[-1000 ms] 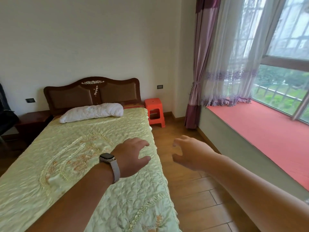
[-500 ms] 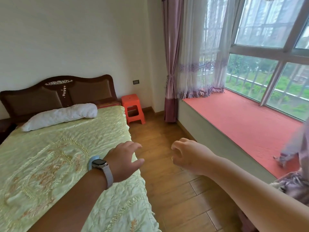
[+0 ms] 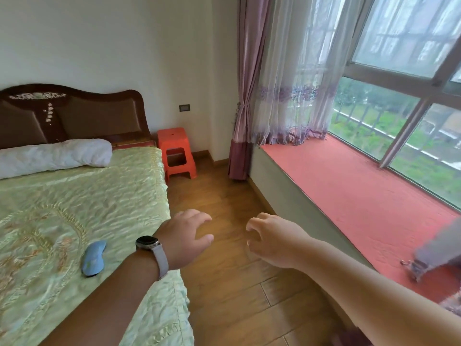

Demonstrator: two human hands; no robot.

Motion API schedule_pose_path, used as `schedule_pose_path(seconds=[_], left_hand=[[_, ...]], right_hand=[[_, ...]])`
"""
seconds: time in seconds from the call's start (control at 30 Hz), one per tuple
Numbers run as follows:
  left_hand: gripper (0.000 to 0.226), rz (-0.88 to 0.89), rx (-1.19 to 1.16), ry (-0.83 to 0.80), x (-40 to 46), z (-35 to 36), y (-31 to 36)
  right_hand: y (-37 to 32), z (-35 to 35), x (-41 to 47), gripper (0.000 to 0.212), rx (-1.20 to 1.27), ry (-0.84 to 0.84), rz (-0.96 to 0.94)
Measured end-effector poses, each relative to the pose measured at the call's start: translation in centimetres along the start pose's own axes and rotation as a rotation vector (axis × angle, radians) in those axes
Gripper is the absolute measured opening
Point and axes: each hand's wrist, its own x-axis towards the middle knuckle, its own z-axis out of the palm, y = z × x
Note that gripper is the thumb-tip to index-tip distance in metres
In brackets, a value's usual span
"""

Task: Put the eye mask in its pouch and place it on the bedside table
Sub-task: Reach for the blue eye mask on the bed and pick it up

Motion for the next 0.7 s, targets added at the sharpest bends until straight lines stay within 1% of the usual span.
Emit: schedule_pose_path(seconds=[0.1, 0.2, 0.4, 0.5, 0.57, 0.7], left_hand=[[0.047, -0.014, -0.019, 0.011, 3.8, -0.2, -1.4], [0.048, -0.031, -0.034, 0.016, 7.0, -0.7, -2.4], [0.048, -0.084, -0.009, 0.053, 10.4, -2.1, -5.0], [0.047, -0.146, -0.003, 0.074, 11.5, -2.6, -7.1], [0.047, -0.203, 0.0, 0.081, 12.1, -2.6, -8.4], [0.046, -0.317, 0.027, 0.102, 14.2, -2.4, -10.7]], right_hand=[[1.4, -0.6, 4.0, 0.039, -0.015, 0.008, -0.018], [2.5, -1.2, 7.2, 0.04, -0.007, 0.022, -0.03], [2.7, -1.8, 13.9, 0.041, 0.034, 0.035, -0.136], [2.2, -1.4, 18.0, 0.041, 0.072, 0.038, -0.193], [1.9, -0.6, 20.8, 0.042, 0.087, 0.009, -0.231], [2.1, 1.1, 26.8, 0.039, 0.091, -0.016, -0.358]])
